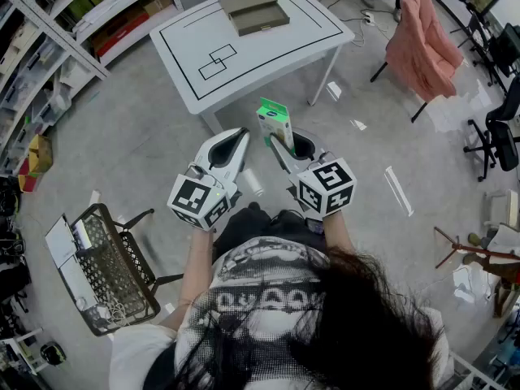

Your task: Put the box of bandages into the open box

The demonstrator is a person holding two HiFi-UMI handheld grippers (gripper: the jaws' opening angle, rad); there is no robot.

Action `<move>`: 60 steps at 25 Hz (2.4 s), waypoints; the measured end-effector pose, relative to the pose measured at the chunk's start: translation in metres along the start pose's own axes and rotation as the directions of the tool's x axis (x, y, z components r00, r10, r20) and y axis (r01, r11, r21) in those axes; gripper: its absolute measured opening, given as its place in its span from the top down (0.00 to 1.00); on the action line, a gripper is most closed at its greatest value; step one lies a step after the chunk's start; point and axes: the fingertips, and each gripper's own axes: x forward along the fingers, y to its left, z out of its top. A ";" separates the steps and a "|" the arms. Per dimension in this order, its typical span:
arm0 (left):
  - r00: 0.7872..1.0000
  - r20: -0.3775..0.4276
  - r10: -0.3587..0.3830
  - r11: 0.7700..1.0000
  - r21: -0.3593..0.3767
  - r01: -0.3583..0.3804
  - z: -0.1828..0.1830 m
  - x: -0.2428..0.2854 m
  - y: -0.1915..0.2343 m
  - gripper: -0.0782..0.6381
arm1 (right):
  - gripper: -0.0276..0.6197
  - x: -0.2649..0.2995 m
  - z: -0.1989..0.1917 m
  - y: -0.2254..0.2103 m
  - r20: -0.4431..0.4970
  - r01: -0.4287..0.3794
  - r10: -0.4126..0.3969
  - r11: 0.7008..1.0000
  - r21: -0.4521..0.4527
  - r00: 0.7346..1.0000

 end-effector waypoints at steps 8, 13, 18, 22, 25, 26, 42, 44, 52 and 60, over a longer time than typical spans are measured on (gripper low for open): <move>1.000 -0.007 0.005 1.000 0.002 -0.005 -0.004 0.012 -0.008 0.89 | 0.82 -0.007 0.002 -0.013 0.024 -0.020 0.019 0.999 0.039 1.000; 1.000 -0.017 0.012 1.000 0.003 -0.012 -0.008 0.023 -0.019 0.89 | 0.82 -0.018 -0.005 -0.028 0.006 -0.018 0.018 0.999 0.033 1.000; 0.999 -0.021 0.025 1.000 -0.003 -0.025 -0.017 0.034 -0.034 0.89 | 0.82 -0.032 -0.016 -0.044 -0.016 -0.024 0.024 0.999 0.039 1.000; 0.998 -0.038 0.044 0.999 -0.020 -0.045 -0.030 0.038 -0.042 0.89 | 0.82 -0.041 -0.025 -0.055 -0.027 -0.025 0.027 0.999 0.048 0.999; 0.998 -0.051 0.049 0.999 -0.021 -0.050 -0.034 0.044 -0.046 0.89 | 0.82 -0.046 -0.028 -0.061 -0.027 -0.030 0.032 0.998 0.059 0.999; 0.997 -0.054 0.049 0.999 -0.020 -0.050 -0.034 0.046 -0.047 0.89 | 0.82 -0.047 -0.029 -0.063 -0.028 -0.031 0.033 0.997 0.064 0.999; 0.997 -0.066 0.047 0.998 -0.026 -0.049 -0.036 0.118 0.015 0.89 | 0.82 0.010 -0.012 -0.130 -0.012 -0.020 0.021 0.992 0.129 1.000; 0.997 -0.067 0.036 0.999 -0.030 -0.038 -0.036 0.134 0.030 0.89 | 0.82 0.026 -0.006 -0.143 -0.015 -0.014 0.016 0.992 0.127 1.000; 0.998 -0.067 0.012 1.000 -0.023 -0.013 -0.022 0.185 0.110 0.89 | 0.82 0.106 0.025 -0.183 -0.018 0.001 0.002 0.992 0.129 1.000; 0.998 -0.059 0.021 0.999 -0.040 -0.024 -0.012 0.220 0.203 0.89 | 0.82 0.189 0.050 -0.207 -0.038 0.011 -0.006 0.992 0.126 0.999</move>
